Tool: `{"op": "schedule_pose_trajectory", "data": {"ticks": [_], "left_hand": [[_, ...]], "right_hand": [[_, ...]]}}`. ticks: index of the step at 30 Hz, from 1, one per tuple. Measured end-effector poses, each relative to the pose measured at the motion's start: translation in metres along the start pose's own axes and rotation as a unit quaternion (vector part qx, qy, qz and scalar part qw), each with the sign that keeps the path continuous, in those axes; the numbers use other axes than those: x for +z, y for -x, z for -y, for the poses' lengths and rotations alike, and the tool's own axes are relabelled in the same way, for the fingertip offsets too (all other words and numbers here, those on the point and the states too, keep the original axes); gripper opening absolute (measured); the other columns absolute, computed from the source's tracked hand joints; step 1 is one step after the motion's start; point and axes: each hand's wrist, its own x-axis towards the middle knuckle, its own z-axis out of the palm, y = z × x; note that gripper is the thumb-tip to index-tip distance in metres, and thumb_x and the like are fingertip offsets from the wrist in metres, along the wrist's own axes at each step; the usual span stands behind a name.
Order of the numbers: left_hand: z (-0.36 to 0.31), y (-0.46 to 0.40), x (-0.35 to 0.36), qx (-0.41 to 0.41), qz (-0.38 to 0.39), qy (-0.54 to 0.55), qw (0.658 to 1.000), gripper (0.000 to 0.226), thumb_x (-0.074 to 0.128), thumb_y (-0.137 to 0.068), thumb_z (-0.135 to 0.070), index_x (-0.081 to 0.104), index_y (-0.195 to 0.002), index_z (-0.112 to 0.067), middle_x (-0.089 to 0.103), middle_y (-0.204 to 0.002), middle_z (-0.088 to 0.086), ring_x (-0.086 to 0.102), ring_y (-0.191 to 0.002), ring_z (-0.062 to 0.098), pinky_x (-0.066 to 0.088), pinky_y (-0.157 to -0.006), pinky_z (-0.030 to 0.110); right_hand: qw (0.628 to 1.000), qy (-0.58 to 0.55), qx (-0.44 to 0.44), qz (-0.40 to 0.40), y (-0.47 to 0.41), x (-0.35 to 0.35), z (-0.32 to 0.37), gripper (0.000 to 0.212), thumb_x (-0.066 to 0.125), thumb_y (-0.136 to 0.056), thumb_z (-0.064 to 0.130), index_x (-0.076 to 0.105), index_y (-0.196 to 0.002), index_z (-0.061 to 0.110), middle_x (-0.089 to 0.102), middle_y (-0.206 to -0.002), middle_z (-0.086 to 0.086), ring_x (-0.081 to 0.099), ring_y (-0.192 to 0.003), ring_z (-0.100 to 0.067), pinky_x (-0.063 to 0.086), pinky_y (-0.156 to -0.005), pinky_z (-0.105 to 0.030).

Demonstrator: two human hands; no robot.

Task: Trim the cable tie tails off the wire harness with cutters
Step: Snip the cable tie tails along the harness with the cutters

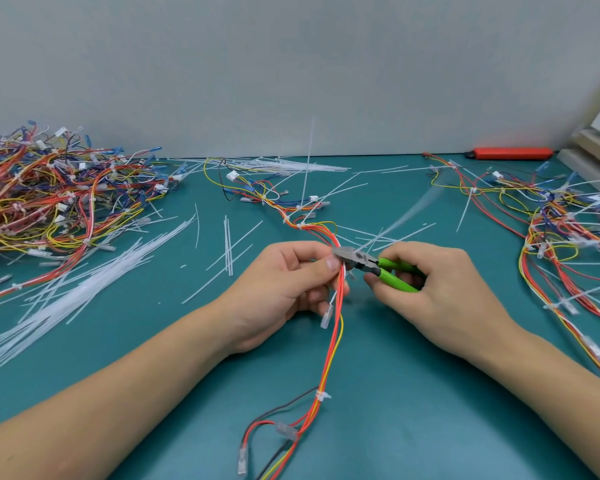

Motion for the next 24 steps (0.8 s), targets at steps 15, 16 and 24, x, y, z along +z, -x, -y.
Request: {"op": "schedule_pose_trajectory", "data": {"ticks": [15,16,24], "left_hand": [[0.0007,-0.0005,-0.0010,0.001,-0.004,0.007,1.000,0.014,0.060,-0.095,-0.018,0.067,-0.094,-0.005,0.069,-0.080,0.010,0.044,-0.056,0.011,0.050,-0.057,0.023],[0.0008,-0.0006,-0.0011,0.000,-0.004,0.007,1.000,0.014,0.060,-0.095,-0.018,0.067,-0.094,-0.005,0.069,-0.080,0.010,0.044,-0.056,0.011,0.050,-0.057,0.023],[0.0024,-0.0004,-0.0014,0.005,0.002,0.002,1.000,0.013,0.062,-0.097,-0.016,0.066,-0.098,-0.004,0.067,-0.080,0.011,0.044,-0.057,0.013,0.052,-0.057,0.025]], "right_hand": [[0.999,0.032,-0.002,-0.006,0.0009,-0.0021,0.0033,0.031,0.076,-0.085,0.036,0.072,-0.116,0.040,0.066,-0.110,0.032,0.059,-0.113,-0.003,0.042,-0.099,-0.017],[0.999,0.034,-0.003,-0.004,0.0007,-0.0020,0.0034,0.031,0.078,-0.086,0.034,0.072,-0.116,0.039,0.066,-0.110,0.031,0.059,-0.112,-0.003,0.043,-0.100,-0.018],[0.999,0.047,-0.010,0.010,0.0000,-0.0019,0.0016,0.027,0.078,-0.086,0.027,0.073,-0.112,0.033,0.069,-0.103,0.019,0.060,-0.106,-0.012,0.048,-0.095,-0.031]]}}
